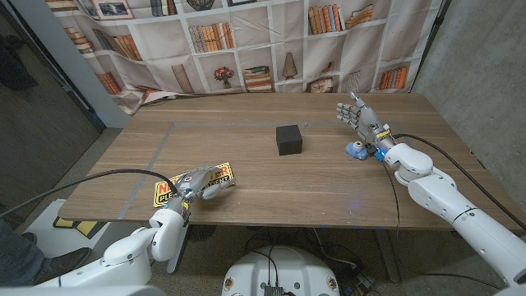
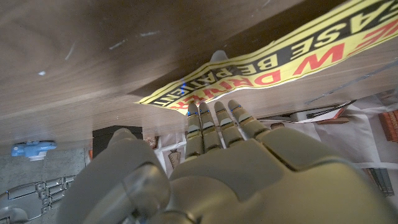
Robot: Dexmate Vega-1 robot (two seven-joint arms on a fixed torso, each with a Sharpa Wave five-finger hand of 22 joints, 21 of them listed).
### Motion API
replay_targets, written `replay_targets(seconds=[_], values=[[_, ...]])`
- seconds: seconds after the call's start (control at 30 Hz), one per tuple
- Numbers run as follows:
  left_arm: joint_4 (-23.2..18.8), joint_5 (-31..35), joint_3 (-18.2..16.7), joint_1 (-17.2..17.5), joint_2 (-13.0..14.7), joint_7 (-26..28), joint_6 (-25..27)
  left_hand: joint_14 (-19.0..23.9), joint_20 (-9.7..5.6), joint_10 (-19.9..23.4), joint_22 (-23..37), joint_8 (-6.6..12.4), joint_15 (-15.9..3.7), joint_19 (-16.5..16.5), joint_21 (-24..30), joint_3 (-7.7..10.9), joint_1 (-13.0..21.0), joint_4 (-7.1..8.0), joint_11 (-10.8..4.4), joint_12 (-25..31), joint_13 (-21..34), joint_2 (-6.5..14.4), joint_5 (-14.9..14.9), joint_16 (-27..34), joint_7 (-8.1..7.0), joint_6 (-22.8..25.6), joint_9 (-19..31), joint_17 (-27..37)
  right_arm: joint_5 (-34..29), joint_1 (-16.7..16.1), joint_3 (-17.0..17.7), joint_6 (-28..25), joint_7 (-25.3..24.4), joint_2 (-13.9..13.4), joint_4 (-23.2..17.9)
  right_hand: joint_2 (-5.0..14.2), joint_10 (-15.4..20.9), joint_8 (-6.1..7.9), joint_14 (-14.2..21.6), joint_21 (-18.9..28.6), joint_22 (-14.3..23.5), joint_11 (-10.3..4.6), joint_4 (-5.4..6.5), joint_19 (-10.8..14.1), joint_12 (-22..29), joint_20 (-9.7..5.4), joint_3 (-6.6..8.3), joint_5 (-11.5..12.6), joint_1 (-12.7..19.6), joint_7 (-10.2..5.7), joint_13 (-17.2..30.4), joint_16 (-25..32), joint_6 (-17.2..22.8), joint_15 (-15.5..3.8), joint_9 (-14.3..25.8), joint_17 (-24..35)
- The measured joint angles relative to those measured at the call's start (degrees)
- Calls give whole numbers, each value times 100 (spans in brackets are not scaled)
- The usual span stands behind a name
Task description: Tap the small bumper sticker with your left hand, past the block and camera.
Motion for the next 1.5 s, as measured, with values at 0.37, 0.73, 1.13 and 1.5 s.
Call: replay_targets(seconds=[0.37, 0.73, 1.13, 1.5], values=[[68, -7, 195, -209, -3, -124, 59, 62, -31, 15, 0, -1, -2, 31, 0, 0, -58, 0, -15, -1, -3, 59, 39, 0, 8, 32, 0, 0, -4, -41, 27, 0, -39, -24, -52, 0, 0, 0, 0, -35, 0, 0, 0, 0, 1, 0, 0, 0, 0, 0, 0, 0, 0, 0, 0, 0], [122, 47, 365, -358, -65, -214, 182, 268, -71, 201, -16, -9, -20, 258, 39, 0, -34, -1, 4, -25, -12, 35, 39, 37, 19, 186, -7, -31, -11, -46, 28, -8, -41, -26, -58, 0, 0, 0, 0, -34, -1, 0, 0, 0, 1, 0, 0, 0, 0, -17, 0, 0, 26, 0, 0, 0], [296, 7, 521, -570, -187, -328, 171, 571, -67, 508, -22, 17, -35, 612, 97, 0, -15, -1, -60, -1, -30, 51, 39, 37, -32, 525, -11, -32, -37, -39, 25, -44, -67, -26, -80, 0, 0, 0, 0, -73, -1, 0, 0, -1, 1, 0, 0, 0, 0, 11, 0, 0, 53, 0, 0, 0], [424, -5, 598, -695, -254, -364, 67, 655, -71, 588, -26, 21, -44, 729, 127, 0, 80, -1, -57, -2, -43, 44, 39, 60, -52, 627, -37, -41, -54, -41, 26, -74, -124, -43, -140, 0, 0, 0, 0, -101, -1, 0, 0, -1, 2, 0, 0, 0, 0, 32, 0, 0, 75, 0, 0, 0]])
